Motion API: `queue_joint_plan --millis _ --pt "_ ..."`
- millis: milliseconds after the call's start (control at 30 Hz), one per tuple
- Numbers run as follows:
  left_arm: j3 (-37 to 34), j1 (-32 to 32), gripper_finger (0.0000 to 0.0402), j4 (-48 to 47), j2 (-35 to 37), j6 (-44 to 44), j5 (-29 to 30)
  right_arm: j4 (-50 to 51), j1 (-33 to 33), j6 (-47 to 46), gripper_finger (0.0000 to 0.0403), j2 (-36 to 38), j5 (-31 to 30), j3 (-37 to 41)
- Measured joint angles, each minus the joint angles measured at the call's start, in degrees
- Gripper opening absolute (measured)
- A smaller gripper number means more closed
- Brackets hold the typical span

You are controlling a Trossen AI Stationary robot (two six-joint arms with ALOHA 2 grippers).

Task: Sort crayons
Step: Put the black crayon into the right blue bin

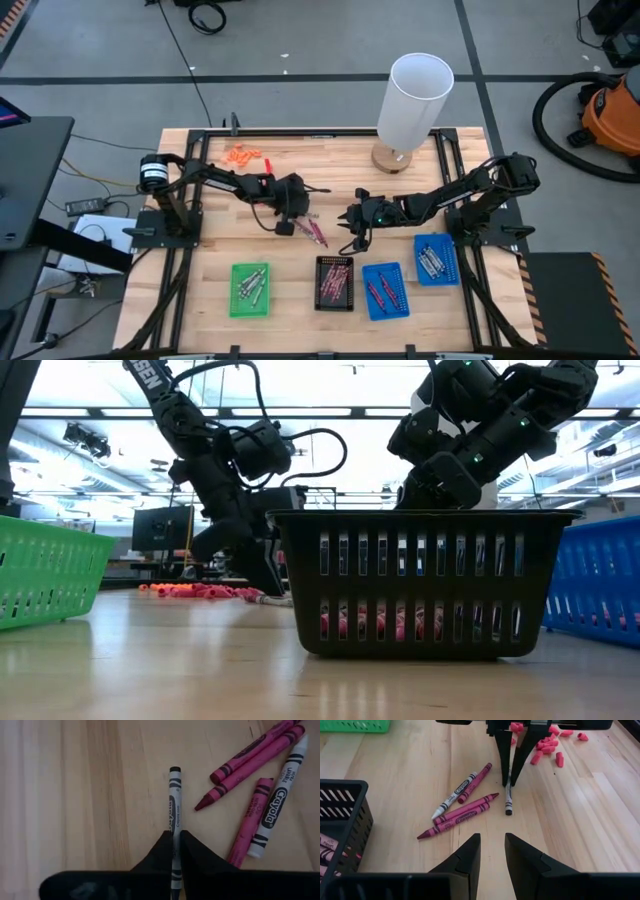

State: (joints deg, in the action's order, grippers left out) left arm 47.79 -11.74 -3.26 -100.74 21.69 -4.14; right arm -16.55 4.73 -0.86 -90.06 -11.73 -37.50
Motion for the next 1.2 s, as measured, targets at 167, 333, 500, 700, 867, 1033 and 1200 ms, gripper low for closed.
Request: queue_joint_plan --millis 167,333,500,700,867,1033,1200 --pt "-0.07 1.88 0.0015 -0.07 0.48 -0.18 4.39 0.01 0.00 0.34 0.0098 0.00 0.00 0.00" --pt "-0.36 4.17 0.0015 -1.64 2.30 0.12 11.73 -0.02 0.00 0.43 0.0098 0.01 0.00 0.00" --pt "-0.31 5.50 0.0015 -1.66 5.18 -0.28 12.83 -0.07 0.07 0.43 0.0098 1.07 -0.48 0.00" --pt "-0.27 6.39 0.0016 -2.03 9.04 -1.71 12.48 0.46 0.45 0.42 0.0098 1.99 -1.14 0.00" --pt "-0.17 8.07 0.0017 -3.53 12.10 -4.48 12.26 0.73 1.11 0.45 0.0098 1.99 -2.26 0.00" --pt "-0.17 11.61 0.0018 -6.58 14.92 -10.14 12.16 0.87 1.16 0.43 0.0098 1.99 -2.64 0.00" --pt "-0.10 15.57 0.0018 -5.26 16.26 -16.03 12.06 1.40 1.16 0.43 0.0098 2.00 -2.97 -0.02"
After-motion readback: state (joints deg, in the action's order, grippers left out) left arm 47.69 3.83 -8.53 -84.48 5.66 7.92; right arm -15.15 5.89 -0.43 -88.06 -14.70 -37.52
